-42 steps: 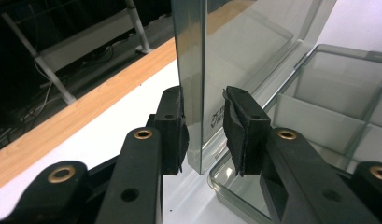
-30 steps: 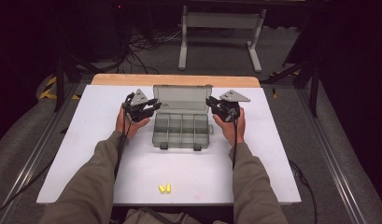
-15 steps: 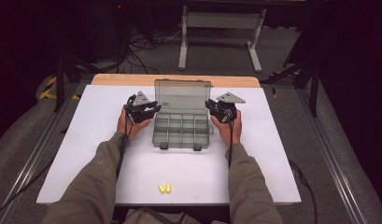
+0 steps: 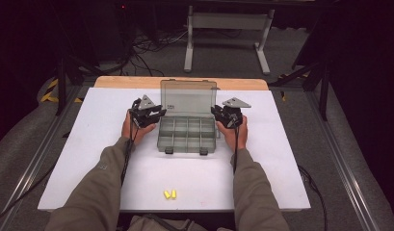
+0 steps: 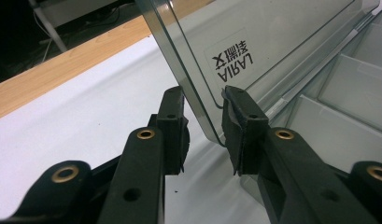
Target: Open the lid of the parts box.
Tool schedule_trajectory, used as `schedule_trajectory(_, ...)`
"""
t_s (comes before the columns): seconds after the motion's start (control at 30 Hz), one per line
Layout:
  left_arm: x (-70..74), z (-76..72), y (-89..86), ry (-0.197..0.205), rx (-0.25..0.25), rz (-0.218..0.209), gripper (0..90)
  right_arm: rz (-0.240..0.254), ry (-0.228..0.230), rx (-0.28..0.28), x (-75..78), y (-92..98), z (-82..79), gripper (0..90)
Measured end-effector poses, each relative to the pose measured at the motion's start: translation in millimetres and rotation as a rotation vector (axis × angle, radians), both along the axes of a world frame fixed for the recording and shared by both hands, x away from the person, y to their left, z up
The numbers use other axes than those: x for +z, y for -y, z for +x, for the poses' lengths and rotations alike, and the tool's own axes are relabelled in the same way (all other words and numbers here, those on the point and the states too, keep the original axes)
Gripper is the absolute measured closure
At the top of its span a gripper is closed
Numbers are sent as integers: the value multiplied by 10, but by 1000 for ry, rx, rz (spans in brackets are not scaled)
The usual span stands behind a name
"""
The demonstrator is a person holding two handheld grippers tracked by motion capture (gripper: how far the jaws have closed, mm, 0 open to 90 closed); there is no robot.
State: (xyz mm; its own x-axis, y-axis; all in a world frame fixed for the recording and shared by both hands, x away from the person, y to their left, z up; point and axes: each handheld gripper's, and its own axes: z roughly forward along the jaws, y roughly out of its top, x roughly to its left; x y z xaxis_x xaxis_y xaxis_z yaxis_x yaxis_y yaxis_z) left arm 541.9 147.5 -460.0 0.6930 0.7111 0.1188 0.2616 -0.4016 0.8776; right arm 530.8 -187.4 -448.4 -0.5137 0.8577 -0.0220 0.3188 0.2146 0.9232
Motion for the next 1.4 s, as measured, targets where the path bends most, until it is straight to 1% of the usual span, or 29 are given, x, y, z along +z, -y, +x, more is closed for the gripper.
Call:
schedule_trajectory(0.17,-6,-1,-4,-5,4,-8,691,17,-20,0,-38,5,2,763)
schedule_trajectory(0.23,-7,-1,-14,-10,2,-10,685,24,-38,3,-57,6,7,759)
schedule_trajectory(0.3,-12,6,-30,-10,1,-14,680,13,-59,6,-81,-11,11,746)
schedule_trajectory(0.37,-16,7,-33,-11,2,-18,682,14,-58,-1,-79,-19,2,745)
schedule_trajectory(0.53,-12,5,-26,-6,7,-5,677,13,-62,-7,-77,-23,-1,747)
schedule_trajectory(0.6,-16,4,-26,-7,8,-10,674,9,-62,-12,-75,-28,-3,747)
schedule_trajectory(0.8,-17,-2,-23,-7,18,-7,660,-8,-62,-45,-64,-68,-27,744)
schedule_trajectory(0.9,-18,-1,-24,-4,27,-5,645,-5,-64,-62,-64,-82,-38,745)
schedule_trajectory(1.07,-23,0,-12,-3,31,-2,650,-19,-61,-88,-59,-112,-50,744)
schedule_trajectory(1.2,-32,2,-4,-5,35,7,650,-28,-59,-87,-61,-131,-47,761)
schedule_trajectory(1.3,-44,6,-15,-16,34,-15,651,-22,-60,-86,-66,-131,-42,766)
schedule_trajectory(1.4,-47,7,-15,-14,34,-16,650,-15,-62,-82,-70,-123,-39,766)
